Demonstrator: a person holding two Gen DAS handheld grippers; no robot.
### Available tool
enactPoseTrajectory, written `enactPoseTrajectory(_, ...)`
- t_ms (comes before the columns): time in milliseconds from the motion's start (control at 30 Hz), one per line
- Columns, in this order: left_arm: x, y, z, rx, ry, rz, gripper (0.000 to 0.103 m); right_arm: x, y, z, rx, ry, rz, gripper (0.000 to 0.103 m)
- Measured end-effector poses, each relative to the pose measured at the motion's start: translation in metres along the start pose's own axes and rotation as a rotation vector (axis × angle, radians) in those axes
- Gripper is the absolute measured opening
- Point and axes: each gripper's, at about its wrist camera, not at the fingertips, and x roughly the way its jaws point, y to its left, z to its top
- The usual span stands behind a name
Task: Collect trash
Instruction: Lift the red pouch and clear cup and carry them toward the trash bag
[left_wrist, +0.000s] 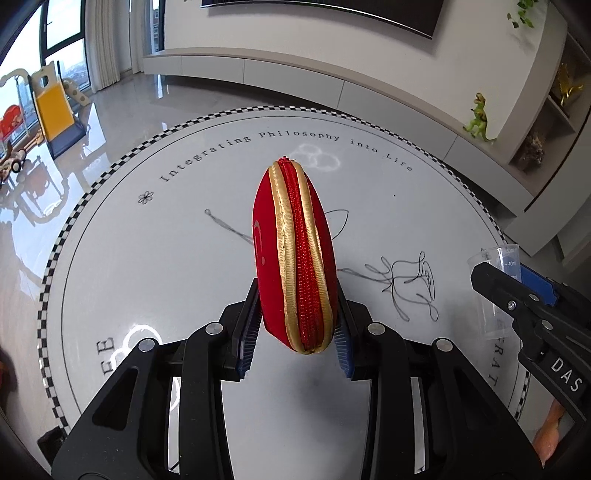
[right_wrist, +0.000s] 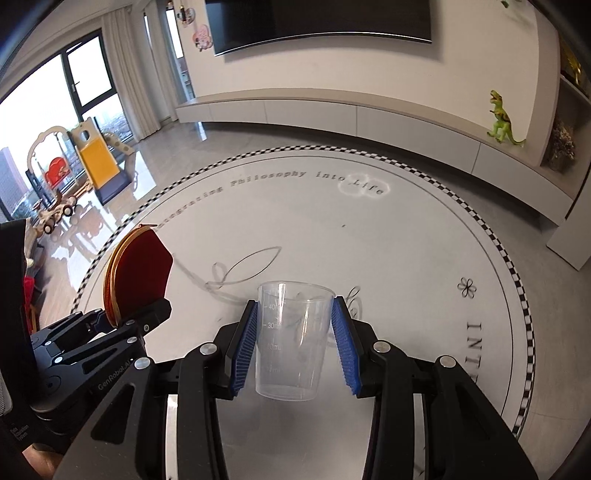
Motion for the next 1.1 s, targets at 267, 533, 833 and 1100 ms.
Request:
enactPoseTrajectory(267,-0.040,0.037,-0.049,-0.032,-0.026,0.037,0.035,-0.026,0.054,-0.041,-0.069,0.017,0.064,0.042)
enactPoseTrajectory(533,-0.079,0.085,-0.113,-0.087,-0.054,0.072,0.035,-0.047,0.120,-0.084,-0.138,0.044,0.150,0.042)
enactPoseTrajectory(833,-0.122,0.152,-0.191,-0.203,-0.062,0.159,0.035,-0.066,0.215,-0.140,-0.277,0.077,0.264,0.042)
enactPoseTrajectory(1100,-0.158,0.205,-0.257,-0.317,-0.073,0.253,0.035,-0.081,0.290,-0.198,-0.422,0.131,0.380,0.042)
